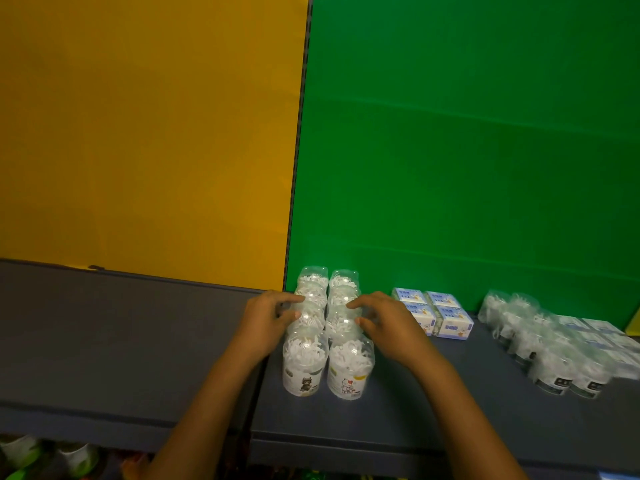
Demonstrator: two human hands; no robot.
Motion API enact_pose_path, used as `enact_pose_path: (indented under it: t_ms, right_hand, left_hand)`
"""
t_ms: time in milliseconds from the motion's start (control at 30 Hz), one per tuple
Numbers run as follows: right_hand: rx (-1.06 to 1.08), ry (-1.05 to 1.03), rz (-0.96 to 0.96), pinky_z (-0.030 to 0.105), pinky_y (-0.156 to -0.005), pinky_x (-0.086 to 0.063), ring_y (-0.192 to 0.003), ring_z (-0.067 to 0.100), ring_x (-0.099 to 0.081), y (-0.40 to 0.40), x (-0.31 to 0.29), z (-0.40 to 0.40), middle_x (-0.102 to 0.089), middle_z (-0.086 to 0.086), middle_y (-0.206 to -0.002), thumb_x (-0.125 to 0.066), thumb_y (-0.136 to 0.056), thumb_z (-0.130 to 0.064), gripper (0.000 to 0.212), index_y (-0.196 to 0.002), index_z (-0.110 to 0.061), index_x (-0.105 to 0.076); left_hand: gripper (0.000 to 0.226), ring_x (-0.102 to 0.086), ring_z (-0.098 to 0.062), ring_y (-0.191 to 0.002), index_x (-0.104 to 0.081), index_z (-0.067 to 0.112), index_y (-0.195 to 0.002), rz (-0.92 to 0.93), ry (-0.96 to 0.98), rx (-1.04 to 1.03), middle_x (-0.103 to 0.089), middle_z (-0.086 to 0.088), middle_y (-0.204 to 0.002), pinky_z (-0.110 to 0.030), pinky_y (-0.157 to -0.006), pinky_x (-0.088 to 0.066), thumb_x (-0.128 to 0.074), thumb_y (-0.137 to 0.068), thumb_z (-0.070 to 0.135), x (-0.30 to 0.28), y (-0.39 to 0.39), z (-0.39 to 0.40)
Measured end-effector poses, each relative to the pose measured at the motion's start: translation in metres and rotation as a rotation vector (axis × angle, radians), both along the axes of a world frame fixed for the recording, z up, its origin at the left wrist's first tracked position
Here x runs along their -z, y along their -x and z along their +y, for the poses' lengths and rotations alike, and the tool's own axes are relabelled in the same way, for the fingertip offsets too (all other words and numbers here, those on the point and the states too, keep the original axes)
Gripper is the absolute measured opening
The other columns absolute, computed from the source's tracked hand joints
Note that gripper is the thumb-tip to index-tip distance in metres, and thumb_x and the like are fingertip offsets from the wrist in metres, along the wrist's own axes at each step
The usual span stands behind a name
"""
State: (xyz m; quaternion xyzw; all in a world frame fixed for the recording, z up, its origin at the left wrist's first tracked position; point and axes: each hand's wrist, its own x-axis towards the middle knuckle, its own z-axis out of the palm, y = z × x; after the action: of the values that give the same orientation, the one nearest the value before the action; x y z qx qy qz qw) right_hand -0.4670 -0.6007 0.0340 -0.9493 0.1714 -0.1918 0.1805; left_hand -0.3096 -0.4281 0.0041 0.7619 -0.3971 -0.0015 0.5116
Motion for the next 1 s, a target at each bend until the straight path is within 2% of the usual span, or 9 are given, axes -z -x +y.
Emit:
enact_pose_path:
  t_ms: [67,133,233,400,533,700,800,900,1000]
  right_hand:
    - [0.04,0.016,-0.01,0.023,-0.078,-0.043,-0.09,0.01,-0.055,-0.001,0.002,-0.005,-0.055,-0.006,-0.105,-0.064,-0.092,-0.02,0.024,-0.113,-0.03,-0.064]
    - [0.058,0.025,-0.03,0.019,-0.071,-0.041,-0.087,0.009,-0.056,-0.001,0.003,-0.01,-0.055,-0.006,-0.102,-0.066,-0.09,-0.021,0.022,-0.111,-0.028,-0.065]
    - [0.056,0.01,-0.043,0.012,-0.066,-0.035,-0.086,0.009,-0.056,-0.001,0.004,-0.012,-0.055,-0.005,-0.1,-0.068,-0.09,-0.02,0.022,-0.111,-0.025,-0.066]
    - [0.038,-0.013,-0.037,0.015,-0.07,-0.038,-0.088,0.009,-0.056,-0.003,0.003,-0.015,-0.056,-0.006,-0.1,-0.069,-0.089,-0.023,0.02,-0.109,-0.027,-0.066]
    - [0.023,-0.028,-0.034,0.018,-0.074,-0.041,-0.09,0.008,-0.056,0.0,0.0,-0.014,-0.055,-0.006,-0.104,-0.069,-0.089,-0.027,0.023,-0.111,-0.029,-0.064]
    - [-0.048,-0.095,-0.077,0.018,-0.077,-0.048,-0.09,0.001,-0.057,0.021,-0.012,-0.004,-0.056,-0.012,-0.103,-0.07,-0.084,-0.045,0.028,-0.109,-0.034,-0.064]
    - [-0.116,-0.091,0.028,0.02,-0.079,-0.049,-0.092,0.0,-0.056,0.029,-0.014,0.006,-0.055,-0.018,-0.102,-0.074,-0.075,-0.054,0.037,-0.107,-0.038,-0.063]
    - [-0.13,-0.069,0.106,0.021,-0.081,-0.05,-0.094,0.0,-0.055,0.029,-0.011,0.01,-0.054,-0.018,-0.104,-0.077,-0.075,-0.049,0.042,-0.112,-0.036,-0.063]
    - [-0.148,-0.108,0.113,0.027,-0.086,-0.052,-0.097,0.001,-0.056,0.03,-0.01,0.005,-0.057,-0.015,-0.107,-0.078,-0.077,-0.043,0.04,-0.113,-0.035,-0.065]
  left_hand:
    - [0.027,-0.058,0.001,-0.085,-0.072,0.017,-0.106,-0.003,0.025,-0.008,-0.065,-0.002,-0.11,-0.004,-0.072,-0.043,-0.074,-0.08,0.009,0.002,-0.001,-0.001]
    - [0.026,-0.058,0.004,-0.081,-0.073,0.021,-0.102,-0.013,0.04,-0.01,-0.065,0.002,-0.106,-0.003,-0.069,-0.044,-0.077,-0.078,0.012,0.004,-0.002,-0.003]
    - [0.025,-0.059,-0.001,-0.076,-0.071,0.032,-0.096,-0.041,0.019,-0.018,-0.063,0.006,-0.104,-0.017,-0.072,-0.051,-0.08,-0.075,0.022,0.008,-0.004,-0.006]
    - [0.024,-0.059,-0.006,-0.074,-0.07,0.036,-0.092,-0.025,0.026,0.006,-0.062,0.006,-0.1,-0.033,-0.076,-0.056,-0.081,-0.073,0.027,0.009,-0.006,-0.011]
    - [0.028,-0.061,-0.009,-0.079,-0.068,0.033,-0.099,0.006,0.039,0.024,-0.064,0.005,-0.101,-0.031,-0.077,-0.056,-0.08,-0.074,0.028,0.006,-0.008,-0.007]
    - [0.026,-0.062,-0.003,-0.087,-0.069,0.032,-0.101,0.043,0.076,0.042,-0.065,0.012,-0.105,-0.013,-0.074,-0.047,-0.075,-0.076,0.035,-0.004,-0.001,0.024]
    - [0.036,-0.061,-0.003,-0.089,-0.071,0.037,-0.099,0.093,-0.026,0.161,-0.065,0.013,-0.101,-0.018,-0.078,-0.052,-0.078,-0.064,0.043,-0.003,0.01,0.041]
    - [0.042,-0.061,-0.005,-0.088,-0.071,0.037,-0.101,0.091,-0.064,0.181,-0.063,0.012,-0.097,-0.031,-0.082,-0.056,-0.085,-0.061,0.031,0.002,0.018,0.04]
    - [0.044,-0.06,-0.005,-0.088,-0.071,0.034,-0.103,0.077,-0.04,0.172,-0.062,0.013,-0.097,-0.033,-0.081,-0.057,-0.086,-0.063,0.02,0.003,0.023,0.035]
